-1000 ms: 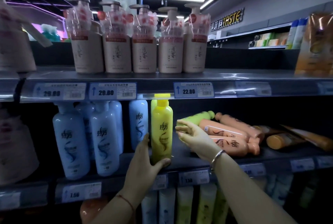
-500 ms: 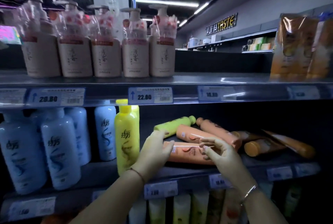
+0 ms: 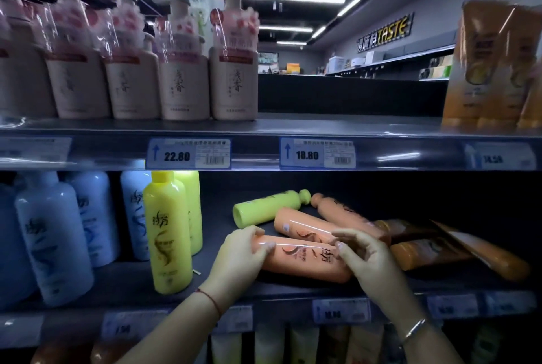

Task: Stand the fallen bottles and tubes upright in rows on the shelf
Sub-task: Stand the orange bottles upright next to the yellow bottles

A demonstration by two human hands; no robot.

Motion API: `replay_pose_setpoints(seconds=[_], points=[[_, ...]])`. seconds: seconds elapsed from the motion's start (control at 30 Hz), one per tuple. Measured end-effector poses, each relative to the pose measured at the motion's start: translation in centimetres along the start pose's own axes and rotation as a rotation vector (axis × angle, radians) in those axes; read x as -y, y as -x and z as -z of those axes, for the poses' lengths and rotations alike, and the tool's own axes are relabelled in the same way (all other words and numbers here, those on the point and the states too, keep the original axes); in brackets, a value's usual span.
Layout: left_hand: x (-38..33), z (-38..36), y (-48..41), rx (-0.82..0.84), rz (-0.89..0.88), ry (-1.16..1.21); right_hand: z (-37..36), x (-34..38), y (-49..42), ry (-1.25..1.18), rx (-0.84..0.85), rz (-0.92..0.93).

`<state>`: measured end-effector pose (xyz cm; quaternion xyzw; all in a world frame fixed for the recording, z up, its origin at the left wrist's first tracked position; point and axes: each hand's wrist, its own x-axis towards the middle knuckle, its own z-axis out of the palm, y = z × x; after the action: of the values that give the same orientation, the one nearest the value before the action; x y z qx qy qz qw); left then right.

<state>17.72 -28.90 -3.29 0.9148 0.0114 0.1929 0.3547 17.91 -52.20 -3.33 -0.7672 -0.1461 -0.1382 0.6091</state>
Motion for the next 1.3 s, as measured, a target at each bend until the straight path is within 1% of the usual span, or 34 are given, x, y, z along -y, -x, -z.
replay_pose_setpoints(seconds=[0.07, 0.13, 0.23, 0.3, 0.37, 0.43, 0.5, 0.57, 0.6, 0.63, 0.73, 0.97, 1.1, 1.2, 1.3], points=[[-0.5, -0.5, 0.3, 0.020, -0.031, -0.012, 0.8, -0.2, 0.0, 0.051, -0.002, 0.013], [-1.0, -0.6, 0.3, 0.073, -0.061, -0.060, 1.6, -0.5, 0.1, 0.059, -0.015, 0.009], [-1.3, 0.0, -0.6, 0.234, -0.086, -0.193, 2.4, -0.8, 0.2, 0.018, -0.005, 0.007], [-1.6, 0.8, -1.6, 0.346, -0.141, -0.261, 2.6, -0.9, 0.4, 0.006, 0.008, 0.017], [-2.5, 1.4, -2.1, 0.483, -0.227, -0.191, 2.7, -1.0, 0.5, 0.001, 0.014, 0.018], [-3.3, 1.3, -2.3, 0.611, -0.251, -0.117, 2.8, -0.9, 0.6, 0.006, 0.013, 0.017], [-3.7, 0.9, -2.7, 0.647, -0.258, -0.176, 2.8, -1.0, 0.8, -0.007, 0.000, 0.017], [-3.7, 0.4, -3.3, 0.608, -0.292, -0.334, 2.7, -1.1, 1.1, -0.007, -0.018, -0.001], [-3.7, 0.2, -3.5, 0.589, -0.305, -0.376, 2.7, -1.1, 1.3, -0.011, -0.024, -0.012], [-3.6, 0.1, -3.6, 0.582, -0.304, -0.362, 2.6, -1.1, 1.4, -0.017, -0.031, -0.019], [-2.9, -0.3, -3.3, 0.569, -0.293, -0.197, 2.5, -1.2, 2.0, -0.015, -0.058, -0.020], [-1.6, -0.8, -1.7, 0.360, -0.369, -0.080, 1.6, -1.6, 3.2, -0.043, -0.149, -0.032], [-1.0, -0.6, -0.4, 0.188, -0.246, 0.158, 0.3, -1.5, 3.5, -0.078, -0.192, -0.055], [-1.4, -1.2, 0.7, 0.099, -0.141, 0.355, -1.9, -0.6, 2.6, -0.091, -0.165, -0.106], [-2.0, -2.7, 1.6, 0.056, -0.152, 0.402, -4.1, 1.2, 1.2, -0.163, -0.095, -0.097]])
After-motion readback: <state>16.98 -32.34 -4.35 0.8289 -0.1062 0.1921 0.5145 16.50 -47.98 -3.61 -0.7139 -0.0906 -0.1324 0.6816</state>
